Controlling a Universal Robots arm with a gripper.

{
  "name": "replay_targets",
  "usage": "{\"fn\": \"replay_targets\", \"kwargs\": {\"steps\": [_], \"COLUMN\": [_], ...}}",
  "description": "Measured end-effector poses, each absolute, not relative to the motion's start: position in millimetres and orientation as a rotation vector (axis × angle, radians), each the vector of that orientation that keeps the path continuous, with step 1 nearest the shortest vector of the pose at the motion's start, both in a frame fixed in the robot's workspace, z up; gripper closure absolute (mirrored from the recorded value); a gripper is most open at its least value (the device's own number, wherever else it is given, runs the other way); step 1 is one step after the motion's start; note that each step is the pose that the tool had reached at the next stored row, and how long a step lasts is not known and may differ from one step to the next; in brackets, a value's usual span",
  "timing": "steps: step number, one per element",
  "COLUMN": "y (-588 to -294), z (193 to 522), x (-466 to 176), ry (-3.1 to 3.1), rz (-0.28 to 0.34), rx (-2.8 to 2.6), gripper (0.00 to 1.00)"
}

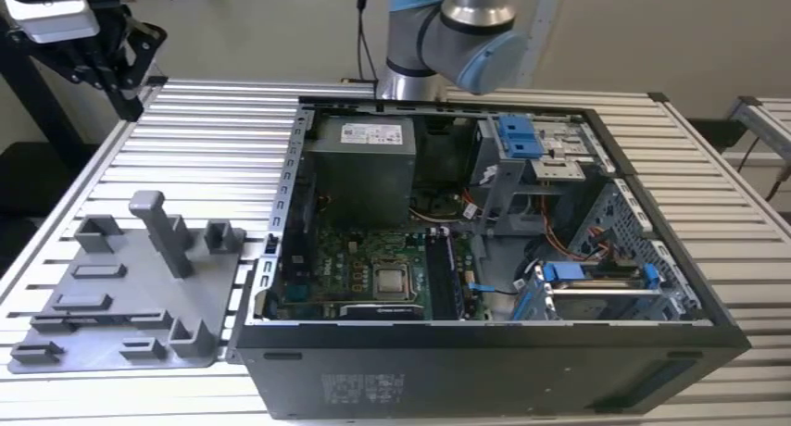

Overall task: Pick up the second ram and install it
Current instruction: 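Reach for the second ram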

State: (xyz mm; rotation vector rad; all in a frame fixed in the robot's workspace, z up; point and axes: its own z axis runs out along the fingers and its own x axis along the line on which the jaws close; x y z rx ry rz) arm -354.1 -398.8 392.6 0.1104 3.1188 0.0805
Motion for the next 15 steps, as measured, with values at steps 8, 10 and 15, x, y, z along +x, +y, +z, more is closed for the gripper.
{"fn": "replay_targets", "kwargs": {"steps": [8, 10, 15], "y": [-399, -399, -399], "z": [393, 393, 393], "x": [-372, -376, -386], "ry": [3.122, 3.125, 3.135], "rz": [0.081, 0.08, 0.08], "rx": [0.111, 0.111, 0.112], "gripper": [0.89, 0.89, 0.89]}}
